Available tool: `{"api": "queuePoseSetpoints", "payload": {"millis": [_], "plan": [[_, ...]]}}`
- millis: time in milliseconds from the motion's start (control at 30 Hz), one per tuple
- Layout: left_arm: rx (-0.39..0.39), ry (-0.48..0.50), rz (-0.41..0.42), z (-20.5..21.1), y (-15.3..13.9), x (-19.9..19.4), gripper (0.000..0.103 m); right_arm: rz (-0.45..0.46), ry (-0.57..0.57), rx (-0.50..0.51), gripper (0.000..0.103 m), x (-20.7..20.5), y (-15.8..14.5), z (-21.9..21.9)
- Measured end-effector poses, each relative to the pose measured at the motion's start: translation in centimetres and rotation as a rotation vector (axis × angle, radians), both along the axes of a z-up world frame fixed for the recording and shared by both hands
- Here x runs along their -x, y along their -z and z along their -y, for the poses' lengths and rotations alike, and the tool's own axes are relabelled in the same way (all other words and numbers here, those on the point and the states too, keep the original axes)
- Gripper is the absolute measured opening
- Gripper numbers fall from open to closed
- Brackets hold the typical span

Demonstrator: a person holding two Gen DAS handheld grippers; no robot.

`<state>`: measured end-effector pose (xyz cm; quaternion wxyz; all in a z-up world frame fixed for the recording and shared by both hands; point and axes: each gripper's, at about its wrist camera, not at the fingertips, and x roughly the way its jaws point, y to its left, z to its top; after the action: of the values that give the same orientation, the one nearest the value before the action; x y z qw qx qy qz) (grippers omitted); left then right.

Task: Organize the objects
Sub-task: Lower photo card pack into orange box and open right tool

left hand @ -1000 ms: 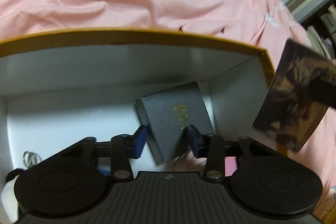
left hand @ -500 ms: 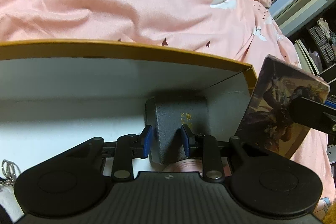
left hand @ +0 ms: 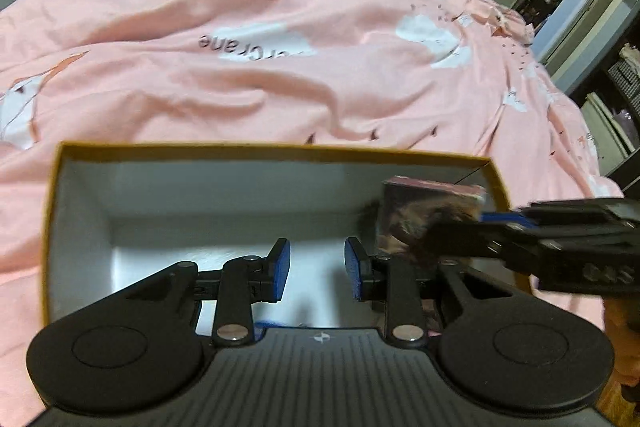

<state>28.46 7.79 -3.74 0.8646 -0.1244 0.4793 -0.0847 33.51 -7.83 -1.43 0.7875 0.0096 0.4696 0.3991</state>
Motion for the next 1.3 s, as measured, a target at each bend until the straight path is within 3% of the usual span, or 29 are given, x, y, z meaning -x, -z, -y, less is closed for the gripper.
{"api": "queuePoseSetpoints", "payload": {"millis": [333, 533, 833, 967, 1300], "plan": [[-0.068, 0.128, -0.031, 0.3, 1.4, 1.1, 0.038, -0.126, 0.013, 0.035, 0.024, -2.5, 4.3, -3.8], [-0.142, 0.114, -0.028, 2.2, 2.5, 1.3, 0.038, -0.153, 0.007, 0.035, 0.024, -3.2, 5.1, -4.4], [-0.118, 0.0, -0.052, 3.3, 4.0, 1.2, 0.038, -0.063, -0.003, 0.137, 0.025, -3.0, 5.1, -5.4], [-0.112, -0.034, -0.05, 3.3, 4.3, 1.0, 0.038, 0.031, -0.011, 0.182, 0.031, -2.5, 4.5, -5.7], [-0.118, -0.046, 0.009, 2.6, 3.1, 2.6, 0.038, 0.116, -0.062, 0.251, 0.034, -1.1, 2.8, -4.6]]}}
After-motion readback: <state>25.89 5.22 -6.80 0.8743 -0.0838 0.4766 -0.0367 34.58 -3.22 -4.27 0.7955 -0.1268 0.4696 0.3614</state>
